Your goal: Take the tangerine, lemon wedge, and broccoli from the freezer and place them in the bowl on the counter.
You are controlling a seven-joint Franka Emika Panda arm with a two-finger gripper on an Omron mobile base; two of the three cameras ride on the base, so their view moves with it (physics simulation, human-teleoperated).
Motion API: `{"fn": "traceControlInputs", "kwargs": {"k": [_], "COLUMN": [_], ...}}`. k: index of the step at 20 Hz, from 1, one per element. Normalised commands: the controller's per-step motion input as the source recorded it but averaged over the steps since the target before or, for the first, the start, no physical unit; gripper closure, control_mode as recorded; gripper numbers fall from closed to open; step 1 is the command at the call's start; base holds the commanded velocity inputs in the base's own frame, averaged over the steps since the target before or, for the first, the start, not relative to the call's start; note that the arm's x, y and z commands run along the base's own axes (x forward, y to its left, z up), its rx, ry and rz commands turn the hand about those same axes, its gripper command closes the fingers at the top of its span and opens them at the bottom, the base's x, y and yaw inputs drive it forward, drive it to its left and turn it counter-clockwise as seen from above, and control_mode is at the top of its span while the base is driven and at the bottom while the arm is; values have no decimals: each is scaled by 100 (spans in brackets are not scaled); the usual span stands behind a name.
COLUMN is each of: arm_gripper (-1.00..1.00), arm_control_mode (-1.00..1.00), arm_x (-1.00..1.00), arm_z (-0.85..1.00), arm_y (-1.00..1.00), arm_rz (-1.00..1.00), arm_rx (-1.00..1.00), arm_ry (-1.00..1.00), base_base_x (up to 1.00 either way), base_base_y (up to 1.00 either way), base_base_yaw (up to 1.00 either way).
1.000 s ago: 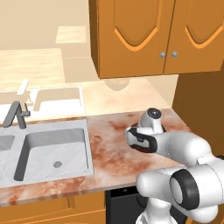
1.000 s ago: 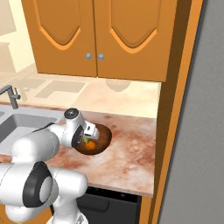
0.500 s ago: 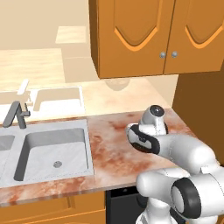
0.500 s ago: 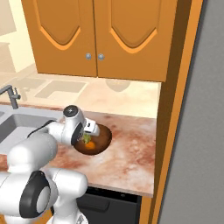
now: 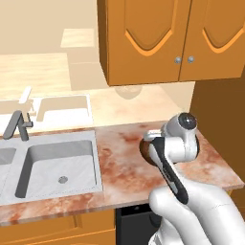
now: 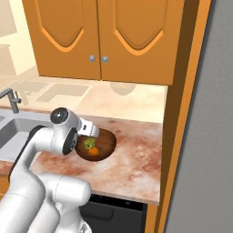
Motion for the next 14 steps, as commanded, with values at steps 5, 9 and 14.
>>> {"fn": "traceControlInputs", "kwargs": {"k": [5,9,14], "arm_gripper": [-100,-100,-100], "arm_control_mode": [-100,-100,-100], "arm_x": [-87,-81,-100], "arm_z": [85,95,87], "arm_y": [0,-6,-13], "arm_rz": [-1,0,0], "arm_rx": [0,0,0], "arm_ry": [-7,0,7], "base_base_x": [0,0,0], "base_base_y": [0,0,0], "base_base_yaw": [0,0,0]}}
